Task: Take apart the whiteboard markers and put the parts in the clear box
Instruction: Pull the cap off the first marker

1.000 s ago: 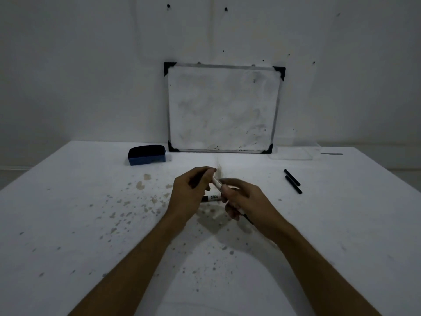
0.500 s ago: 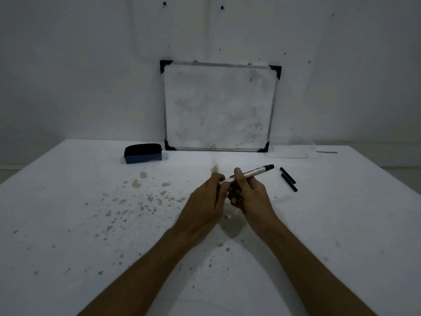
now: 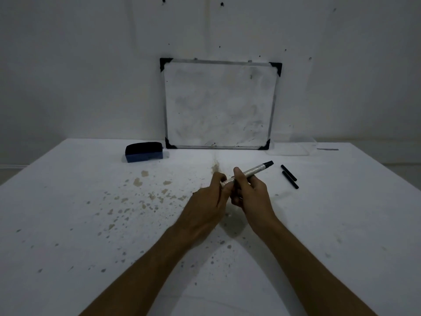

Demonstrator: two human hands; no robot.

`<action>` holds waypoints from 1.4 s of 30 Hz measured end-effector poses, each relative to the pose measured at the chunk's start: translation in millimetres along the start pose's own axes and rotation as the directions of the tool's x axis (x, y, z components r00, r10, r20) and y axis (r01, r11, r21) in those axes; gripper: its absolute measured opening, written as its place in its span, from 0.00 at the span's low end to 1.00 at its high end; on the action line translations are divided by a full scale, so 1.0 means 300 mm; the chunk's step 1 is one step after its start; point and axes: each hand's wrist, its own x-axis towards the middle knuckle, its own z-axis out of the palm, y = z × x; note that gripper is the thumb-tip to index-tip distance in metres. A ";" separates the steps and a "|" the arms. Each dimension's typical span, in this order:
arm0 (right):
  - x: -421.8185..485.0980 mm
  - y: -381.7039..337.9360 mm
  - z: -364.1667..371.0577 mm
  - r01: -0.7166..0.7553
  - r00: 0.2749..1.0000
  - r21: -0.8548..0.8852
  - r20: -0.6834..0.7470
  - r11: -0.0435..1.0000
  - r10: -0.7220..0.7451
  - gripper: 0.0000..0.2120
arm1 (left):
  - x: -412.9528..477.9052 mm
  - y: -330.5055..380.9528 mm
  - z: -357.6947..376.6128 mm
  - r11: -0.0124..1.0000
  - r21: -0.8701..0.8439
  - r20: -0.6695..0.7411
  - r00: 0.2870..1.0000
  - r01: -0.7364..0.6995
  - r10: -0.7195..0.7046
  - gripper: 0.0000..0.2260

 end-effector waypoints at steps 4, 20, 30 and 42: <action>-0.003 -0.002 0.005 -0.049 0.998 0.017 0.051 0.999 0.048 0.20 | 0.022 -0.020 -0.019 0.973 0.185 -0.050 0.988 -0.136 0.148 0.22; -0.010 0.001 0.015 -0.093 0.995 0.040 -0.032 0.995 0.095 0.19 | -0.005 0.027 -0.008 0.994 0.099 -0.047 0.998 0.052 -0.048 0.11; -0.002 -0.004 0.012 0.048 0.997 -0.007 0.062 0.999 -0.047 0.18 | 0.033 0.053 0.007 0.973 -0.098 -0.122 0.968 0.210 -0.221 0.27; 0.057 -0.022 -0.098 -0.171 0.975 0.501 -0.040 0.848 0.220 0.16 | 0.074 -0.158 -0.204 0.805 -0.297 -0.186 0.796 0.513 -0.576 0.25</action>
